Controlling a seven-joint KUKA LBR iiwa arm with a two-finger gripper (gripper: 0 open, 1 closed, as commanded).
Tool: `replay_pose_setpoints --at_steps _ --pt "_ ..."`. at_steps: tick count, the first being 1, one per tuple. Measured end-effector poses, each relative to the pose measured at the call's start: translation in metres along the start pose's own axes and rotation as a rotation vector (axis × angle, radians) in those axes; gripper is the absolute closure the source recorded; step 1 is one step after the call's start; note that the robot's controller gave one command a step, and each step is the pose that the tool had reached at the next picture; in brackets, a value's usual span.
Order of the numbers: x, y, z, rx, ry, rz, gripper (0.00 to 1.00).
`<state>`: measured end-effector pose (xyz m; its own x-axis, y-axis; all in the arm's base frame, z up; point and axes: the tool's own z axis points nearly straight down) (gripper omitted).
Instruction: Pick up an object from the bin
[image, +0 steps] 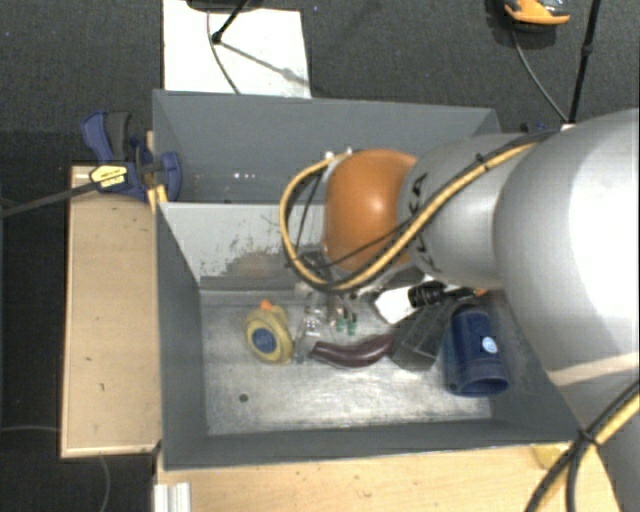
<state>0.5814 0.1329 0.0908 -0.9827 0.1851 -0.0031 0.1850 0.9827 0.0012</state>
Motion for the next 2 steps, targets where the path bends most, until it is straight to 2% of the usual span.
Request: replay_pose_setpoints --at_steps 1,2 --pt "-0.005 0.007 0.019 0.001 -0.001 -0.071 0.0" --pt "0.045 0.065 0.02 -0.003 0.001 -0.212 1.0"
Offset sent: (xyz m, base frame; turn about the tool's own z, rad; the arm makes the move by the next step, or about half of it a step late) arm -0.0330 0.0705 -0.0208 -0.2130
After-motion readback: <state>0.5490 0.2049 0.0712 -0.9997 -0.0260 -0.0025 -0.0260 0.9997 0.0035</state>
